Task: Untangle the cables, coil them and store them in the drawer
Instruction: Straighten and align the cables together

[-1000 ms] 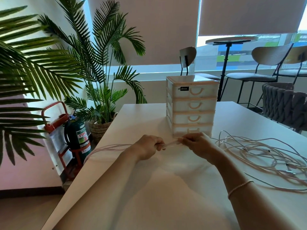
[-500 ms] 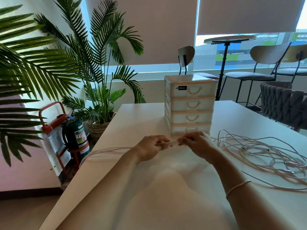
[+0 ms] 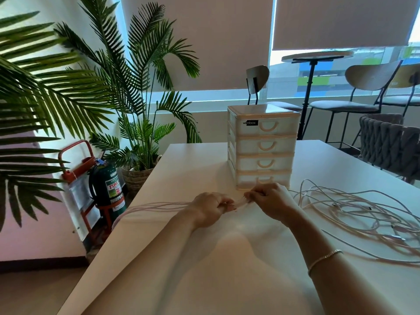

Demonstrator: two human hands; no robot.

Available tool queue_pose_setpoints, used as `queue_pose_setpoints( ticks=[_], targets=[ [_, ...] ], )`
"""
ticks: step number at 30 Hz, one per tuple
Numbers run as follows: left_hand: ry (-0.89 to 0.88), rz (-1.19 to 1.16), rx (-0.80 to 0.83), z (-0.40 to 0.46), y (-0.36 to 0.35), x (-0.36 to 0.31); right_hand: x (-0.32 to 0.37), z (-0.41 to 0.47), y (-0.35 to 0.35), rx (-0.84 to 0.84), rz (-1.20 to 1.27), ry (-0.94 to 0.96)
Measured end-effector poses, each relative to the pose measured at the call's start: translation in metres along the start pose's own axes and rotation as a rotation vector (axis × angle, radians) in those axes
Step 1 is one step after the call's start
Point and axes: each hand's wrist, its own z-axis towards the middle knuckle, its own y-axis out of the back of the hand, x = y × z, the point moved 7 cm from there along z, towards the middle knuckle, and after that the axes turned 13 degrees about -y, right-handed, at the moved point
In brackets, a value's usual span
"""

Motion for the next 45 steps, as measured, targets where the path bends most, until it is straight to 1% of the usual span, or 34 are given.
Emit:
queue_pose_setpoints(
  ticks=[2,6,12,14,18,19,22,24,25,27,28,30,32,33,37,40,42,45],
  targets=[
    [0.011,0.036,-0.017,-0.004,0.005,0.008,0.000,0.000,0.002,-0.017,-0.016,0.007],
    [0.090,0.115,0.003,-0.025,0.017,0.041,-0.012,0.004,0.020,-0.115,0.041,-0.047],
    [0.225,0.175,-0.020,-0.045,0.046,0.088,-0.012,0.008,0.014,-0.115,-0.023,-0.080],
    [0.278,0.208,-0.045,-0.050,0.054,0.099,-0.012,0.007,0.016,-0.123,-0.020,-0.083],
    [0.383,0.190,-0.146,-0.063,0.064,0.120,-0.009,0.005,0.015,-0.128,-0.017,-0.080],
    [0.413,0.228,-0.164,-0.066,0.066,0.122,-0.009,0.006,0.014,-0.128,-0.012,-0.083],
    [0.522,0.441,-0.205,-0.072,0.074,0.122,-0.012,0.007,0.013,-0.135,-0.016,-0.103],
    [0.578,0.512,-0.156,-0.070,0.074,0.117,-0.013,0.008,0.014,-0.145,-0.009,-0.105],
    [0.580,0.520,-0.124,-0.067,0.072,0.113,-0.012,0.008,0.015,-0.151,-0.003,-0.103],
    [0.518,0.495,-0.104,-0.055,0.069,0.097,-0.011,0.007,0.017,-0.155,0.015,-0.100],
    [0.456,0.453,-0.128,-0.048,0.067,0.085,-0.010,0.006,0.018,-0.152,0.023,-0.100],
    [0.295,0.314,-0.175,-0.029,0.058,0.056,-0.012,0.007,0.016,-0.143,0.030,-0.104],
    [0.134,0.204,-0.156,-0.010,0.042,0.025,-0.013,0.007,0.015,-0.136,0.038,-0.112],
    [0.085,0.156,-0.145,-0.003,0.034,0.012,-0.013,0.007,0.014,-0.132,0.041,-0.115],
    [0.032,-0.029,-0.159,0.014,0.012,-0.017,-0.014,0.008,0.012,-0.122,0.038,-0.121],
    [0.023,-0.137,-0.249,0.015,0.010,-0.023,-0.015,0.010,0.010,-0.114,0.044,-0.121],
    [0.020,-0.157,-0.276,0.014,0.009,-0.025,-0.015,0.011,0.010,-0.117,0.032,-0.118],
    [0.022,-0.183,-0.250,0.012,0.005,-0.026,-0.015,0.012,0.009,-0.128,0.039,-0.106]
  ],
)
